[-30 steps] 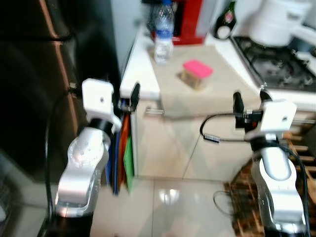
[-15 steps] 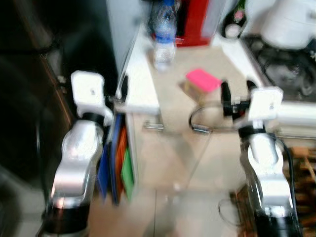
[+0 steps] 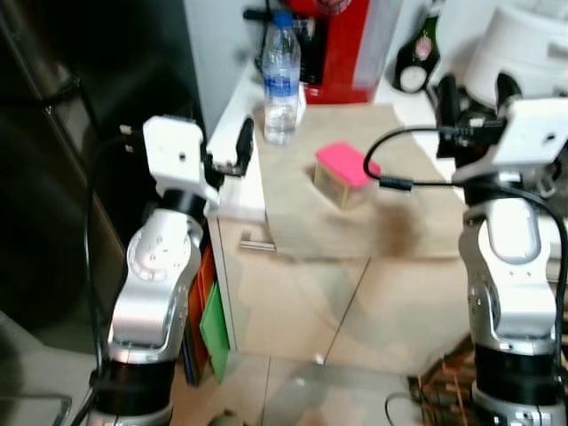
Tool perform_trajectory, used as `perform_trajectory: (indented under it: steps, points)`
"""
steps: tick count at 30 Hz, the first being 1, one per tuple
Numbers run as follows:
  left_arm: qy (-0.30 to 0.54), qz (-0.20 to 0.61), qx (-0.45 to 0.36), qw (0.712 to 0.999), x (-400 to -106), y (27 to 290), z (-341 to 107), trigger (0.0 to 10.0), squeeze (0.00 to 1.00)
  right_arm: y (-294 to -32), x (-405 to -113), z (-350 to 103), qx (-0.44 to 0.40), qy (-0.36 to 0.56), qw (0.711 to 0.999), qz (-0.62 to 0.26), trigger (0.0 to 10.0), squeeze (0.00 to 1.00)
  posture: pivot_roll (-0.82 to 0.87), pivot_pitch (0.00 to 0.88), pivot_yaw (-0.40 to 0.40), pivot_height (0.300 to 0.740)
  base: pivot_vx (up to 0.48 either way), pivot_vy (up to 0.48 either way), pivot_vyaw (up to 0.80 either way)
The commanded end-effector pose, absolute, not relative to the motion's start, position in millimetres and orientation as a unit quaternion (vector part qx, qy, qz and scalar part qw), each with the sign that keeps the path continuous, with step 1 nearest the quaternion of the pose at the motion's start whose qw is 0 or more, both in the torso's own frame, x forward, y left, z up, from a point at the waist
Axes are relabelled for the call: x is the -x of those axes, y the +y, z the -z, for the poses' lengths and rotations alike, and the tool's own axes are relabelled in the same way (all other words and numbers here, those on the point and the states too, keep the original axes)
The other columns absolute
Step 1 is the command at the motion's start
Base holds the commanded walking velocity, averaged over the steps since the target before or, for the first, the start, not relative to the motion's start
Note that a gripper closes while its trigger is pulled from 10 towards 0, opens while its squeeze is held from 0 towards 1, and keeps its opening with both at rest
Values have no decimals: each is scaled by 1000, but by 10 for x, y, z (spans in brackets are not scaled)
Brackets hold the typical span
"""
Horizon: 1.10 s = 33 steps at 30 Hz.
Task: Restocking fridge
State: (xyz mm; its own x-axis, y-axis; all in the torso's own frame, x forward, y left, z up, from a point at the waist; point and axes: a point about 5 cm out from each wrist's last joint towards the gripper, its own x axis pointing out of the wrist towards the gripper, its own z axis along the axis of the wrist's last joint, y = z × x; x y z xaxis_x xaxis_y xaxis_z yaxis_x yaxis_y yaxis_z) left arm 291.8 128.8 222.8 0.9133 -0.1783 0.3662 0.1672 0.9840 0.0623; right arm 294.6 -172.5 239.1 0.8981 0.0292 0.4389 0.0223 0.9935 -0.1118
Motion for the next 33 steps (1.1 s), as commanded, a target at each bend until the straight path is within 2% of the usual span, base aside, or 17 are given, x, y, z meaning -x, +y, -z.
perform_trajectory:
  steps: [1, 10, 20, 33]
  points:
    - [-187, 90, -10, 978, -2934, 1260, -2243, 10000, 0, -1688, -2969, -2269, 42, -187, 981, -29, 10000, 0, -56, 0, -9, 740, 0, 0, 0]
    - [-173, 81, -14, 982, -2935, 1285, -2189, 10000, 0, -1479, -3059, -1907, -17, -71, 990, -124, 10000, 0, -54, 20, -7, 740, 0, 0, 0]
    - [-168, 79, -20, 982, -2930, 1313, -2191, 10000, 0, -1293, -3147, -1934, -20, -65, 980, -186, 10000, 0, -38, 41, -14, 740, 0, 0, 0]
    - [-160, 67, -14, 985, -2883, 1332, -2154, 10000, 0, -1191, -3294, -1857, -13, -58, 982, -177, 10000, 0, -21, 68, -32, 740, 0, 0, 0]
